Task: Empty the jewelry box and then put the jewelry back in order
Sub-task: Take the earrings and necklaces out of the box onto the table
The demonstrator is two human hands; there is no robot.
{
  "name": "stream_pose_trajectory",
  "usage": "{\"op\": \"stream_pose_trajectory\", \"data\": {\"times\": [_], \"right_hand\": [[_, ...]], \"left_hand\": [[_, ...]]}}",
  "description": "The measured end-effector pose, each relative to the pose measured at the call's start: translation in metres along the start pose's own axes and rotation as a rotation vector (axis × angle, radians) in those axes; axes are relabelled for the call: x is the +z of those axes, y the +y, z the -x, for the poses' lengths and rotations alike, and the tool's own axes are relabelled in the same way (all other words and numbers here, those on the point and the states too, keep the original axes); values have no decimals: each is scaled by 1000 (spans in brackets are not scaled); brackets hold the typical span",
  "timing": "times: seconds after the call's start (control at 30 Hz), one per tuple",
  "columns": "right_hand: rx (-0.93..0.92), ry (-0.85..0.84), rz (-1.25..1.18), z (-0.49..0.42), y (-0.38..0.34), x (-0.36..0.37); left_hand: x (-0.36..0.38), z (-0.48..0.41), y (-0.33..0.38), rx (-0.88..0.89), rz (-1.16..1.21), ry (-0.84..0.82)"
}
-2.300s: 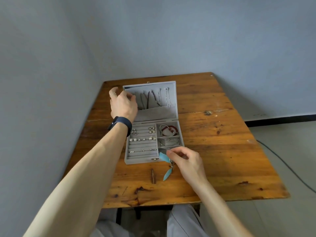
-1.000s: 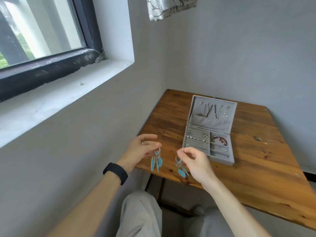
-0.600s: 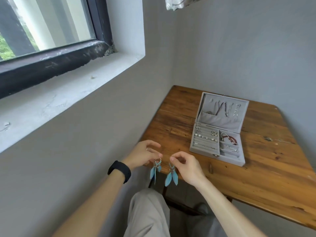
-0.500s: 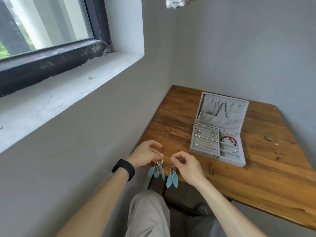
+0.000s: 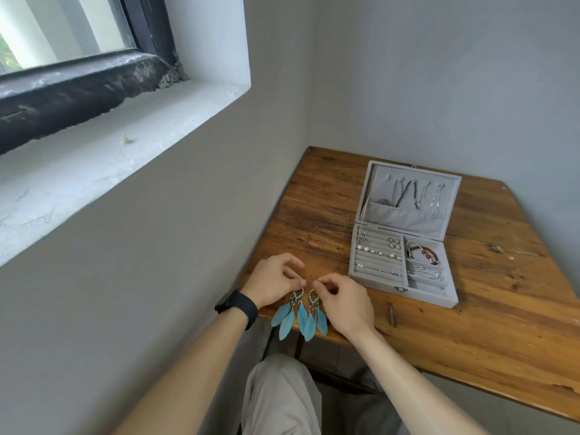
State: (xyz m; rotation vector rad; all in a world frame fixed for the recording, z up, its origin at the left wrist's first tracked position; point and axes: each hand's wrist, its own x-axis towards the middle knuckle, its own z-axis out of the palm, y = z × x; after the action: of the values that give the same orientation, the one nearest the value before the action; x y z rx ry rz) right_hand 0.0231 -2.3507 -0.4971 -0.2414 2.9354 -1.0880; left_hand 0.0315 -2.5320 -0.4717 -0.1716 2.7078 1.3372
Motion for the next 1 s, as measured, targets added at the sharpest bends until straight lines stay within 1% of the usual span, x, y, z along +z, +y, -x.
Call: {"op": "stream_pose_trajectory", "data": {"times": [0.13,0.3,0.43,0.6,0.7,0.8,1.0], "right_hand": [[24,65,94,-4,-3,6],[-19,87,165,-9,-4,10],[-73,99,183,-12,-2,10],[-93,129,177,-14,0,5],[-144,167,83,-4,6,3],[-195,163,36,11,10,6],[-193,78,80,22,9,11]], "left_hand": [[1,-4,-2,59,-94,33],[4,-9,-3,107,-279,115],[5,-16,-4,138,-358,139],[5,-16,-5,157,-345,173],[10,-3,-11,182,-324,274],[19,15,-20,246,-378,354],[29,30,-29,305,-441,309]]}}
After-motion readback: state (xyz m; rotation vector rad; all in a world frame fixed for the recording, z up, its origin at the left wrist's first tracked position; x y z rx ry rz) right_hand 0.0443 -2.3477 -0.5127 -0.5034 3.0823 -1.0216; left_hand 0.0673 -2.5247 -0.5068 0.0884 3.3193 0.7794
